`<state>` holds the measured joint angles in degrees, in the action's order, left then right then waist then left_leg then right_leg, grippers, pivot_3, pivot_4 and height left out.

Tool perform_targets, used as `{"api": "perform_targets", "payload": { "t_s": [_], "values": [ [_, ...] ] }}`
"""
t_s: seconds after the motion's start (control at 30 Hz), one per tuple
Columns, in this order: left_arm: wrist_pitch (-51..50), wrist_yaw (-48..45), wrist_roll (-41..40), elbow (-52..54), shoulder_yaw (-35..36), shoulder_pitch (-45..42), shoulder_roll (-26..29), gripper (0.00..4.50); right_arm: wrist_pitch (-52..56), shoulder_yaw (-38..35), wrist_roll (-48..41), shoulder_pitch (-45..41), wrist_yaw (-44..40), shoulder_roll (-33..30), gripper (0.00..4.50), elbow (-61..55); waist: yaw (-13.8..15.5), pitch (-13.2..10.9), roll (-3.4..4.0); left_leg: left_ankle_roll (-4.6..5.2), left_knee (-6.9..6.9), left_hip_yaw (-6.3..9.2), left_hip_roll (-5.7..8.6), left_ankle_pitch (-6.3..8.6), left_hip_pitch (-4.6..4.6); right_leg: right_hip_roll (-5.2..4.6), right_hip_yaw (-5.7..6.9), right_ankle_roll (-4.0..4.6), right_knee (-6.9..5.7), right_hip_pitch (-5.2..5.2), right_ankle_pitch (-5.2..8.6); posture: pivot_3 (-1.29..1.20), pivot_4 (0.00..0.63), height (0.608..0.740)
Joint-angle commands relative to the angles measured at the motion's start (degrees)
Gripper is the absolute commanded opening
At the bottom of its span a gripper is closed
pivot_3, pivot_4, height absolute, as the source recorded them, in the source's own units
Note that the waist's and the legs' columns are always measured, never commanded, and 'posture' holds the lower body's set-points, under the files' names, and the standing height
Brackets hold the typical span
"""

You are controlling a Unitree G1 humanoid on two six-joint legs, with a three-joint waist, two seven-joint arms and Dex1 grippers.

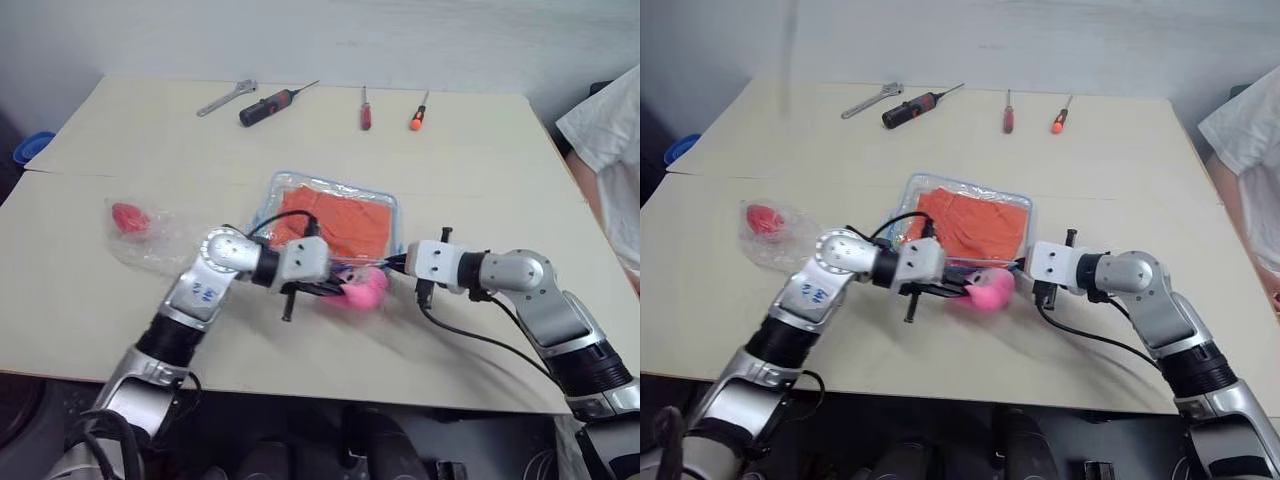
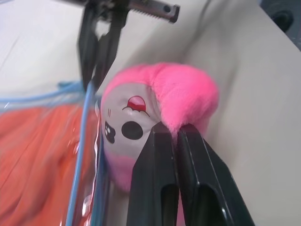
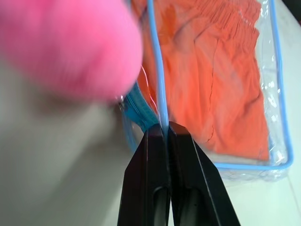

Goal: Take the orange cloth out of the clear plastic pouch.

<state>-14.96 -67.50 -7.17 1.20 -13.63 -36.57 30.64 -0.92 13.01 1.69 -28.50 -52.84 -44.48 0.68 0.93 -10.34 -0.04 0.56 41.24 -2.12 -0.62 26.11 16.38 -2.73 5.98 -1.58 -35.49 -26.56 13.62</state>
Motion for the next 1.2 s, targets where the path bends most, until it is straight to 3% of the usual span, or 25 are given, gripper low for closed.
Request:
{"api": "perform_targets", "payload": {
  "t_s": [0.03, 0.23, 0.43, 0.6, 0.77, 0.9, 1.1, 1.2],
  "values": [
    [-7.44, 1.77, -4.56, 5.99, 8.16, 3.02, 5.51, 0.00, -2.80, -3.63, 0.13, 1.41, -0.75, -3.03, 0.03, 0.62, -0.14, -0.01, 0.02, 0.00, -0.02, 0.02, 0.00, 0.00, 0.00, 0.00, 0.01, 0.01, 0.02, 0.00, 0.00, 0.00, 0.150, 0.740],
    [-14.30, 7.46, -7.73, 7.97, 14.80, 5.58, 8.80, 0.00, -5.19, -4.55, -0.24, 2.91, -1.27, -4.16, 0.03, 0.98, 0.04, -0.03, 0.04, -0.01, 0.00, 0.04, 0.02, 0.01, 0.01, -0.06, 0.02, 0.01, 0.04, 0.02, 0.01, 0.00, 0.150, 0.740],
    [-10.90, 9.24, -6.61, -0.03, 21.28, 8.28, 16.10, 0.00, -6.78, -6.12, -1.01, 5.43, -2.29, -5.61, 0.03, -0.19, -0.39, -0.06, 0.10, -0.06, -0.04, 0.04, 0.00, 0.01, 0.00, -0.04, 0.06, 0.04, 0.04, 0.00, 0.02, 0.00, 0.150, 0.740],
    [-7.61, 9.61, -6.28, -6.94, 22.19, 8.48, 18.72, 0.00, -7.30, -6.83, -1.57, 6.01, -2.71, -5.90, 0.03, -0.10, -0.93, -0.07, 0.11, -0.08, -0.04, 0.04, 0.00, 0.01, -0.01, -0.05, 0.06, 0.04, 0.02, 0.00, 0.02, 0.00, 0.150, 0.740],
    [-9.46, 9.46, -8.07, -4.29, 20.62, 10.71, 17.00, 0.00, -5.52, -7.27, -3.51, 6.46, -3.80, -5.28, 0.03, -1.14, -0.99, -0.07, 0.12, -0.09, -0.05, 0.03, 0.00, 0.01, -0.01, -0.05, 0.07, 0.04, 0.02, -0.01, 0.02, 0.00, 0.150, 0.740],
    [-11.04, 9.16, -9.12, -1.73, 19.61, 12.75, 16.21, 1.03, -1.41, -8.41, -6.37, 7.94, -4.24, -5.11, 1.01, -3.99, -0.97, -0.07, 0.12, -0.09, -0.04, 0.02, -0.01, 0.01, -0.03, -0.05, 0.06, 0.04, -0.01, -0.01, 0.02, 0.00, 0.150, 0.740],
    [-9.77, 4.14, -9.73, -1.57, 20.95, 14.71, 21.73, 2.87, 11.67, -16.30, -16.79, 17.27, -4.92, -6.49, 3.06, -17.75, -0.89, -0.09, 0.14, -0.14, -0.07, 0.03, -0.04, 0.02, -0.05, -0.04, 0.07, 0.08, -0.01, -0.01, 0.05, 0.00, 0.150, 0.740],
    [-12.61, 1.49, -12.31, -2.75, 21.86, 11.53, 24.16, 3.82, 19.87, -21.31, -21.34, 19.72, -0.22, -4.82, 4.14, -24.06, -0.93, -0.11, 0.17, -0.15, -0.05, 0.03, -0.04, 0.03, -0.04, -0.04, 0.06, 0.08, -0.03, 0.00, 0.05, 0.00, 0.150, 0.740]
  ]
}}
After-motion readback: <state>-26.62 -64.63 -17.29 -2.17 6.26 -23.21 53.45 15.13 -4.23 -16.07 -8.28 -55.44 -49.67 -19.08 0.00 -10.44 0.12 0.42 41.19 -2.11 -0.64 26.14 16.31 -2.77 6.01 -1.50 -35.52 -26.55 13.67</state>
